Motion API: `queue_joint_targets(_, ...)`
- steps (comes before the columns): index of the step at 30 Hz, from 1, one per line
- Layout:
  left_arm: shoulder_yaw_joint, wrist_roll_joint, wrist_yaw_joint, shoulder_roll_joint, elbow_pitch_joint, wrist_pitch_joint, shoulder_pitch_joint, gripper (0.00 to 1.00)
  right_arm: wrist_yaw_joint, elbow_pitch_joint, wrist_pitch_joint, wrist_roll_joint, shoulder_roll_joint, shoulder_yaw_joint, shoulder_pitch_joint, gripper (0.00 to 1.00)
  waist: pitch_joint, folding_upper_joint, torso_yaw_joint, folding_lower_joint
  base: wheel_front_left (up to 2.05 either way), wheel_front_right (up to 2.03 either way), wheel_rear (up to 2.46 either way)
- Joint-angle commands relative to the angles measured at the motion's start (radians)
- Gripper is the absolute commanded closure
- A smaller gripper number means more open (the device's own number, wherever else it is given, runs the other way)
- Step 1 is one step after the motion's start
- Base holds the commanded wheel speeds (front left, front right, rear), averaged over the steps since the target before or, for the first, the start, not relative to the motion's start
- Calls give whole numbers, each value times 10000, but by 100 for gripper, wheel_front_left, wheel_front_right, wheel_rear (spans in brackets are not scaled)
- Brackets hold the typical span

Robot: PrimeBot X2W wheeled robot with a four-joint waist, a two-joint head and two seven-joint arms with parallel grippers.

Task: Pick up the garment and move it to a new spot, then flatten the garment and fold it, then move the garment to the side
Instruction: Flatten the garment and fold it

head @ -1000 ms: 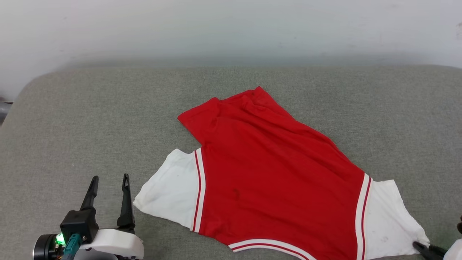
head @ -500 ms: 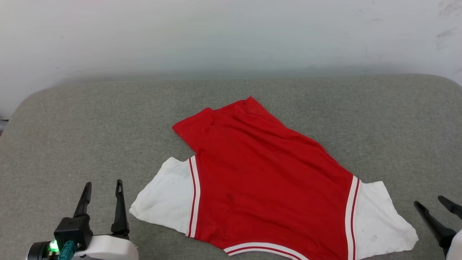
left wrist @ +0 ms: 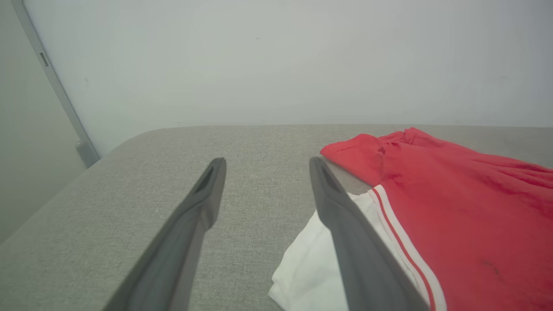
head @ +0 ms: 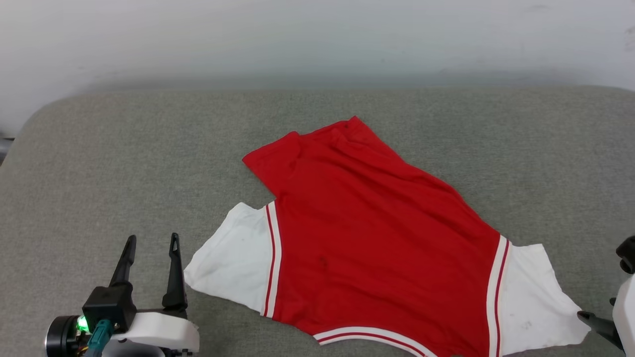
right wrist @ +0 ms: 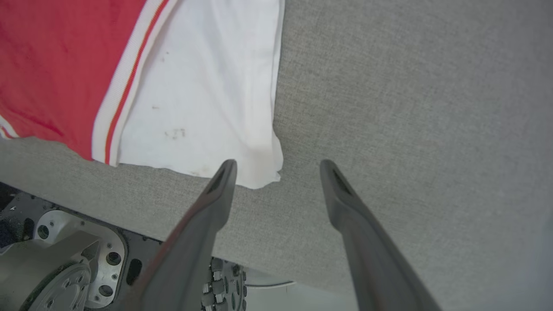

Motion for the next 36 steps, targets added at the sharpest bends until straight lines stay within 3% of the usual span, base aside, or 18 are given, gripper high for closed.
queue_joint_targets(1,-6,45,-27,-39,-30,-26,-180,0,-10,-56,263,36,-33,44,-278,0,141,0,115,0,0,0,0)
queue_joint_targets(9,-116,38,-107,-107,64,-26,-527,0,-10,609,1304,-121,282,599,-573,0,662,0,496,0,0,0,0)
queue_joint_targets(18,11,66,-133,-125,160,-26,-660,0,-9,2326,349,-241,1199,1471,-461,0,805,0,496,0,0,0,0)
queue_joint_targets(19,19,80,-147,-126,183,-26,-668,0,-9,2443,182,-186,1254,1547,-449,55,791,0,478,0,0,0,0)
queue_joint_targets(20,32,87,-135,-123,213,-26,-676,0,-9,2479,-52,-166,1297,1626,-474,100,766,0,454,0,0,0,0)
queue_joint_targets(28,184,127,-328,192,308,-26,-772,0,-7,2074,-1553,172,978,1567,-765,100,198,0,119,0,0,0,0)
queue_joint_targets(32,86,-29,-669,635,481,-25,-1058,0,-10,1624,-1936,324,790,1352,-424,100,-137,0,13,0,0,0,0)
queue_joint_targets(36,-201,-295,-945,1382,699,755,-1728,0,-11,1167,-2122,234,732,1028,-57,100,-307,0,-81,0,0,0,0)
